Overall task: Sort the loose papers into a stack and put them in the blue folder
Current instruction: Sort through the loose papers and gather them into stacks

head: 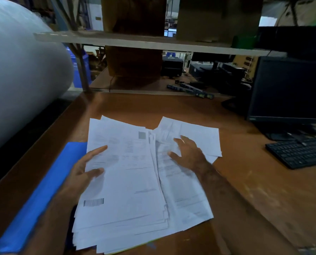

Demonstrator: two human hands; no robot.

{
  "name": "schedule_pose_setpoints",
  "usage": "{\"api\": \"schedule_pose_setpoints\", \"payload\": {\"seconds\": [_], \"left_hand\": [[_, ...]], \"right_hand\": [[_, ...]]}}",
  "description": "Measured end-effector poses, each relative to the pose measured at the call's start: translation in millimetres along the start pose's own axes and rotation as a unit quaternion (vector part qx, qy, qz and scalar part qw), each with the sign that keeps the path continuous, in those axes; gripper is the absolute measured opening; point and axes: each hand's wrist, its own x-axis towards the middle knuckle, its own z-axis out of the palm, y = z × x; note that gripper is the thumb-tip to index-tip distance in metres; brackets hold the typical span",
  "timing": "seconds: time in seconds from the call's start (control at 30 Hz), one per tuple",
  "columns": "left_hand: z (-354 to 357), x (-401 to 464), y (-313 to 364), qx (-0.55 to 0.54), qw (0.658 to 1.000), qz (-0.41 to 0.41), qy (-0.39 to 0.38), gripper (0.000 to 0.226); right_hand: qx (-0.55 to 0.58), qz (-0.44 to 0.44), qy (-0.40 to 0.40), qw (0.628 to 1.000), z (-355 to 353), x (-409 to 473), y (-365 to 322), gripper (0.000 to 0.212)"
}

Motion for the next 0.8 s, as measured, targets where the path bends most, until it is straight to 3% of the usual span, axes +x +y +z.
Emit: {"api": "schedule_pose_setpoints", "payload": {"seconds": [0.1,0.2,0.3,0.4,0.57,0.63,0.73,0.8], "left_hand": [[0.9,5.0,-0.9,-0.010,1.000,-0.001,0.007,0.061],[-2.9,9.3,-6.4,-0.029,0.999,-0.020,0.016,0.062],[-3.0,10.6,-9.1,-0.038,0.999,-0.026,0.025,0.062],[-0.4,9.5,-6.4,-0.035,0.999,-0.024,0.028,0.061],[-0.4,5.3,-1.8,-0.026,0.998,-0.044,0.032,0.058],[-1.3,4.3,-1.7,-0.024,0.998,-0.044,0.030,0.058],[-4.0,4.1,-4.9,-0.023,0.998,-0.047,0.025,0.058],[-6.1,5.5,-8.1,-0.019,0.998,-0.049,0.019,0.058]], "right_hand": [[-0.049,0.065,-0.057,0.995,0.7,-7.6,21.5,0.087],[-0.158,0.040,-0.023,0.986,0.8,-24.6,11.9,0.087],[-0.196,0.014,-0.001,0.980,-1.0,-43.7,-11.9,0.082],[-0.169,0.008,-0.003,0.986,1.6,-56.9,-27.5,0.069],[-0.026,0.046,0.015,0.999,-18.8,-30.0,-12.3,0.045],[-0.007,0.077,-0.019,0.997,-33.2,-9.8,17.9,0.065],[0.018,0.094,-0.116,0.989,-47.8,10.5,62.0,0.130],[0.007,0.093,-0.152,0.984,-57.1,13.0,69.4,0.135]]}}
